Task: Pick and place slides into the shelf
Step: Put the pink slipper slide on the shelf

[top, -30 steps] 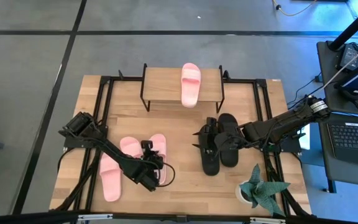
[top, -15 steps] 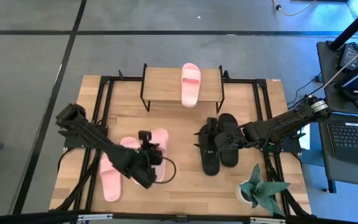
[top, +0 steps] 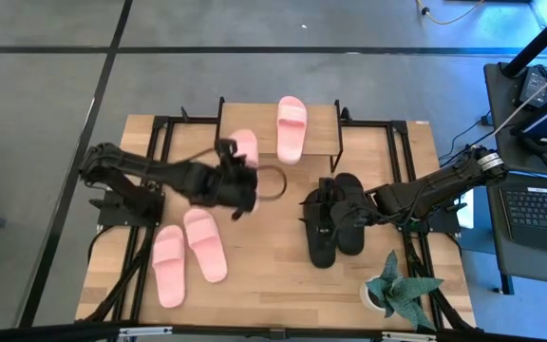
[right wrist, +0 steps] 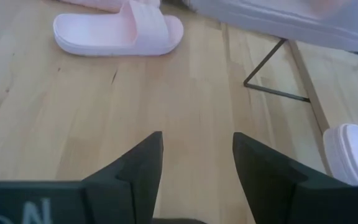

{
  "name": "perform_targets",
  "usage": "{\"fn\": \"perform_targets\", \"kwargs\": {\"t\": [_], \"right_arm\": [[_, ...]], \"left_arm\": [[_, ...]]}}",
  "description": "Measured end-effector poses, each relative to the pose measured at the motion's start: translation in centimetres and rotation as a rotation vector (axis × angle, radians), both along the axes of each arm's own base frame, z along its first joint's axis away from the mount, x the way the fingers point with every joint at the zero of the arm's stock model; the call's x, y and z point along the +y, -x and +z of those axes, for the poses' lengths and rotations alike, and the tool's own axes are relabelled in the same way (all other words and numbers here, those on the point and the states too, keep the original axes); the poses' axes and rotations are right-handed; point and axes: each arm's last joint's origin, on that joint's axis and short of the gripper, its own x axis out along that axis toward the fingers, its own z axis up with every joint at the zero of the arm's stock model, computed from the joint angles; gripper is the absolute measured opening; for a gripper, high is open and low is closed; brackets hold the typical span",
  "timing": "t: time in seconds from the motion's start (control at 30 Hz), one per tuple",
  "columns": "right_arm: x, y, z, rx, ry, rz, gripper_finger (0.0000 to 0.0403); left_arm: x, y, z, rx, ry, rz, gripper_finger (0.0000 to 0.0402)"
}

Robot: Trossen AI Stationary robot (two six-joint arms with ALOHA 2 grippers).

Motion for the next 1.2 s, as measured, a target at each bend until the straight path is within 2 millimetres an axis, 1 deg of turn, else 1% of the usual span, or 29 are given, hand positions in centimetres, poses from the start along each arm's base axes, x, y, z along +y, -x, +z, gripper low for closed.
{"fn": "perform_targets", "kwargs": {"t": [0.13, 0.27, 0.4, 0.5, 0.6, 0.7, 0.9, 1.07, 1.2], "right_arm": [[-0.1, 0.1, -0.1, 0.018, 0.021, 0.010, 0.0196], [-0.4, 0.0, -0.2, 0.029, 0.042, 0.013, 0.0196], [-1.4, -0.1, -0.4, 0.059, 0.052, -0.019, 0.0196], [-2.1, 0.1, -0.2, 0.075, 0.056, -0.038, 0.0196], [-2.5, 0.5, 0.3, 0.058, 0.049, -0.033, 0.0196], [-2.8, 1.6, 0.4, -0.005, 0.045, -0.008, 0.0196], [-3.9, 5.0, -0.8, -0.155, 0.005, -0.016, 0.0196], [-4.5, 7.5, -0.8, -0.257, -0.037, -0.025, 0.0196], [-4.9, 8.8, -0.3, -0.305, -0.049, -0.027, 0.0196]], "left_arm": [[3.6, -1.5, -0.1, 0.023, 0.062, -0.020, 0.0002], [6.8, -2.6, 0.2, -0.024, 0.100, -0.072, 0.0002], [8.7, -2.8, 0.5, -0.040, 0.085, -0.081, 0.0002], [9.5, -2.7, 0.3, -0.037, 0.126, -0.097, 0.0002], [10.2, -2.5, -0.1, -0.029, 0.133, -0.083, 0.0002], [11.2, -2.2, -0.9, -0.012, 0.130, -0.049, 0.0002], [13.4, -2.3, -2.1, -0.029, 0.073, -0.050, 0.0002], [15.2, -2.2, -2.0, -0.069, 0.082, -0.087, 0.0002], [16.2, -1.8, -2.0, -0.075, 0.089, -0.070, 0.0002]]}}
